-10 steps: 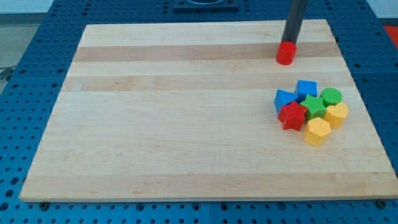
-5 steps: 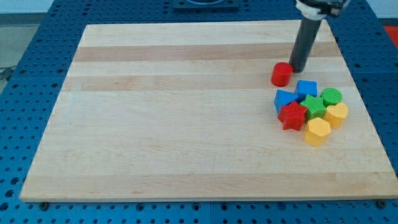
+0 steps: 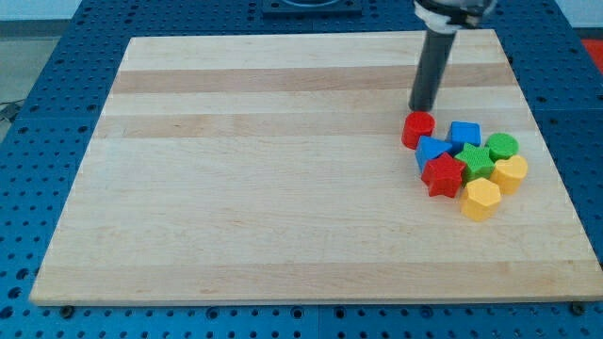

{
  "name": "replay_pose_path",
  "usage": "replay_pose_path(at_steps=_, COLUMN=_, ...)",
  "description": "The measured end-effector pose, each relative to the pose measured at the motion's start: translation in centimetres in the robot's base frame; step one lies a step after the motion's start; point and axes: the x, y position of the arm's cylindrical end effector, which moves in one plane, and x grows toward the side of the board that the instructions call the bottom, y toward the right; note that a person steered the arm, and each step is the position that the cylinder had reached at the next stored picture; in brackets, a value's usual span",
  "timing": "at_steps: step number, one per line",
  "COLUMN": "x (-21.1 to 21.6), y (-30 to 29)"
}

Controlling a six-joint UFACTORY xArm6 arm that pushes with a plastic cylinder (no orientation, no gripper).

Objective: Move the red circle into group of blocks

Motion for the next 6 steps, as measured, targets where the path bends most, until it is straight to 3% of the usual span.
replay_pose_path(at_steps=2, x=5.6, y=-3.9)
replay_pose_path(at_steps=6, x=5.2, y=-1.9)
